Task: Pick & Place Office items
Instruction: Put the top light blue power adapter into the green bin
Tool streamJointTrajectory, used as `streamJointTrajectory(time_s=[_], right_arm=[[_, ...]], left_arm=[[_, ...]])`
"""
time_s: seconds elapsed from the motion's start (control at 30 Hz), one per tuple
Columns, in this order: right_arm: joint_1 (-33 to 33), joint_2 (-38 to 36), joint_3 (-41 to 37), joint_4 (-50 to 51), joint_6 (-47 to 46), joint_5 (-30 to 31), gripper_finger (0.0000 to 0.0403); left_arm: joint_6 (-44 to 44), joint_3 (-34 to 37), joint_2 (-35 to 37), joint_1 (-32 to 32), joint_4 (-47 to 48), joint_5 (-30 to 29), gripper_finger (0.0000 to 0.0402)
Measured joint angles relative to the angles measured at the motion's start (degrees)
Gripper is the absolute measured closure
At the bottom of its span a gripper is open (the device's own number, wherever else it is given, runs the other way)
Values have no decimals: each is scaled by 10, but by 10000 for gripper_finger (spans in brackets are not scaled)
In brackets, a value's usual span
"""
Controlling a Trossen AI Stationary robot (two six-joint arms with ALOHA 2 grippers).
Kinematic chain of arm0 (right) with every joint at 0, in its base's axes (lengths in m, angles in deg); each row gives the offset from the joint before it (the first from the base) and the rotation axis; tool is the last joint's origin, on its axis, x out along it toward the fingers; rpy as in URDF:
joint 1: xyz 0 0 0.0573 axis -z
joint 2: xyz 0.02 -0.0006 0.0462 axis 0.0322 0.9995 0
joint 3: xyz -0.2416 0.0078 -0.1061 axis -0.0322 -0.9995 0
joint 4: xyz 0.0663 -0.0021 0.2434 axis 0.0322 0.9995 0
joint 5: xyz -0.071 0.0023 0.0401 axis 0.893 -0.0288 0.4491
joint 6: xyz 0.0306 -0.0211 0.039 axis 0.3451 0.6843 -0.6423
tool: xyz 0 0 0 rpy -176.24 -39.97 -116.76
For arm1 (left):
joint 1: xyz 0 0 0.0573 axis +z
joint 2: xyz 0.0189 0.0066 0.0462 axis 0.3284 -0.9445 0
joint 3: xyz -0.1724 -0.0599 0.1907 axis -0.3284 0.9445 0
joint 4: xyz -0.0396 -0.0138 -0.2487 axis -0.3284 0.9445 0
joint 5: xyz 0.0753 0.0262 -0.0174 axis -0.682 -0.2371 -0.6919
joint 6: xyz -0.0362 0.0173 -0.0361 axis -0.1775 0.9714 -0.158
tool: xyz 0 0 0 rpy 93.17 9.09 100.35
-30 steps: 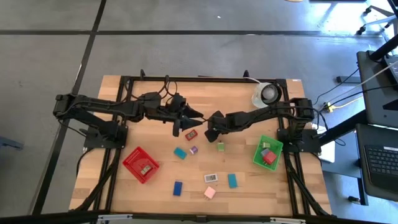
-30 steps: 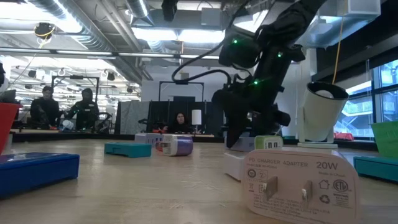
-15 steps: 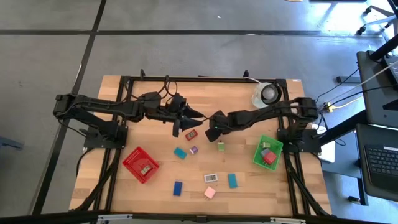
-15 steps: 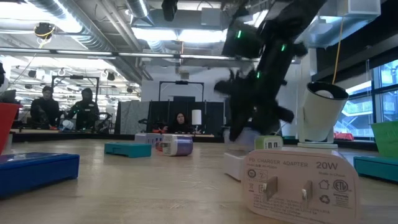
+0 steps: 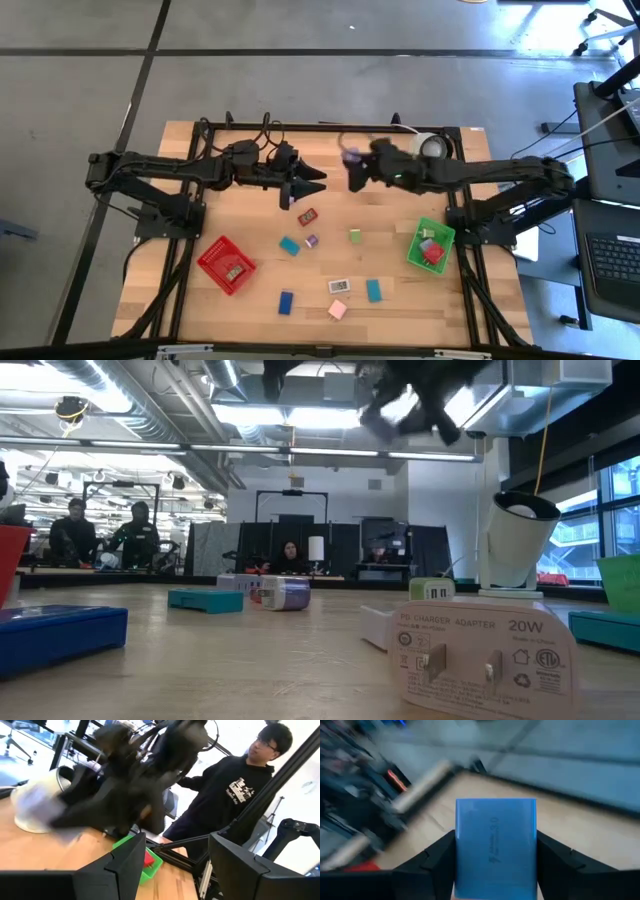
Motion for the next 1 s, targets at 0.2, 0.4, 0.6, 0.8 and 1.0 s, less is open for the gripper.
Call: streamJointTrajectory(time_s=[0.2,0.4,0.6,0.8,1.0], right_arm=[[-30,-58,0,-91,103,-6,193],[-65,-66,1,-138,143,-36,193],[-79,-83,1,75,-9,-107,193],[-117,-100,1,342,-151,-145,193],[-171,-92,1,566,-268,-187,193]], left_arm=[[1,0,0,12,0,0,190],[1,0,0,15,0,-56,190],[1,0,0,15,0,-70,190],[1,0,0,15,1,-68,190],[1,0,0,15,1,-71,190]])
